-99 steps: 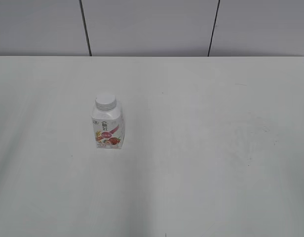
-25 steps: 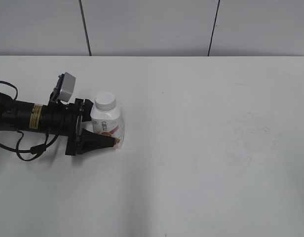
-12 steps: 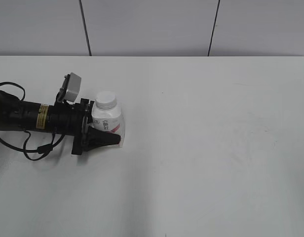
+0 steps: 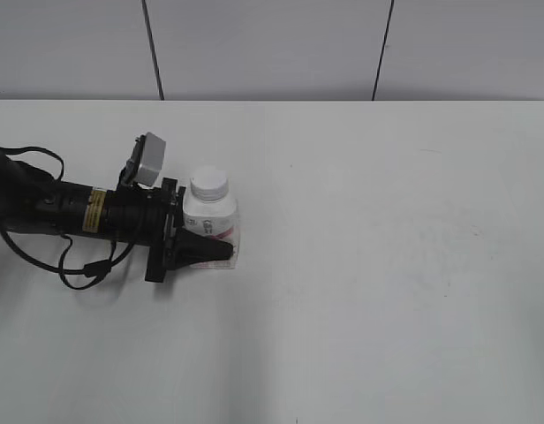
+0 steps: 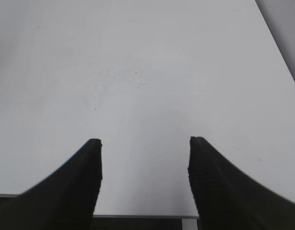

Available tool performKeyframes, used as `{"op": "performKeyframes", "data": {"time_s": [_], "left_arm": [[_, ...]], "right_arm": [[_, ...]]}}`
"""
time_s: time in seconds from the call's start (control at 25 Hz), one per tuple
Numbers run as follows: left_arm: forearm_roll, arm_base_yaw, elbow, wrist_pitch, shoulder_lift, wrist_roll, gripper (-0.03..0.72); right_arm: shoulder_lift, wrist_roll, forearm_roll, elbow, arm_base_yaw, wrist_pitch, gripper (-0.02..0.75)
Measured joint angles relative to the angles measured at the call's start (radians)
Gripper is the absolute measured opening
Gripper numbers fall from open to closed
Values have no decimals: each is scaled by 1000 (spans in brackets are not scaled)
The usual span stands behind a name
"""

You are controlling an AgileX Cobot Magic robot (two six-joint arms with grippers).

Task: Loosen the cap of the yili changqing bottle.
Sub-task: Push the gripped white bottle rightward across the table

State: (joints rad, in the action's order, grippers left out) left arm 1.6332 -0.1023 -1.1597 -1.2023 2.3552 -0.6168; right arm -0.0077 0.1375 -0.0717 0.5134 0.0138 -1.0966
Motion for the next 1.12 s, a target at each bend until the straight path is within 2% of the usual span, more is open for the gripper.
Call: {"op": "performKeyframes", "data": {"time_s": [0.28, 0.64, 0.84, 1.12], "left_arm": [[-20, -86, 0, 28, -45, 0, 388], [-204, -246, 0, 27, -59, 3, 384], [-239, -258, 0, 23, -26, 15, 384], [-210, -239, 0, 53, 4, 22, 382]], "right_arm": [[0, 0, 0, 0, 0, 0, 461], [0, 0, 0, 0, 0, 0, 461], [0, 0, 0, 0, 0, 0, 461], [0, 0, 0, 0, 0, 0, 461]]}}
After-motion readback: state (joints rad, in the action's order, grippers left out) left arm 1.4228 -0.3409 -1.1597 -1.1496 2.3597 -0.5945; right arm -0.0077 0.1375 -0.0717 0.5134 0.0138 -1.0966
